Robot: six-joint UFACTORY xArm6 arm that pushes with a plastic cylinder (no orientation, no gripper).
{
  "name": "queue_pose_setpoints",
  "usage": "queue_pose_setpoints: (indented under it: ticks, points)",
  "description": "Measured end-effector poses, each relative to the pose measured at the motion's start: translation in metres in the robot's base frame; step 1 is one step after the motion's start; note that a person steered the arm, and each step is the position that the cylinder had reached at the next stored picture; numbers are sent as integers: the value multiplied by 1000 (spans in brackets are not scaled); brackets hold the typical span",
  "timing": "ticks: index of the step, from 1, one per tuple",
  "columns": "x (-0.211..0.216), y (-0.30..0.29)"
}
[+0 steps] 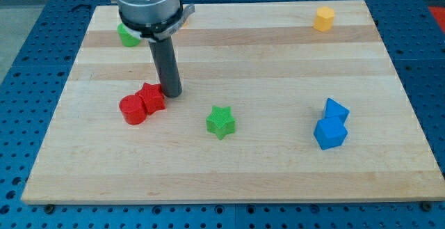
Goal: Slide your arm towards center left
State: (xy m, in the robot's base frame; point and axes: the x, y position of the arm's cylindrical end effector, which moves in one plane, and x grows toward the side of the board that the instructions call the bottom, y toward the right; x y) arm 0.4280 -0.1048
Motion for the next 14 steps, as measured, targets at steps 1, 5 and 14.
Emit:
queue_pose_setpoints:
  ticks: [1,5,14]
  points:
    - [-20,0]
    - [-40,-21]
    - [-28,-200]
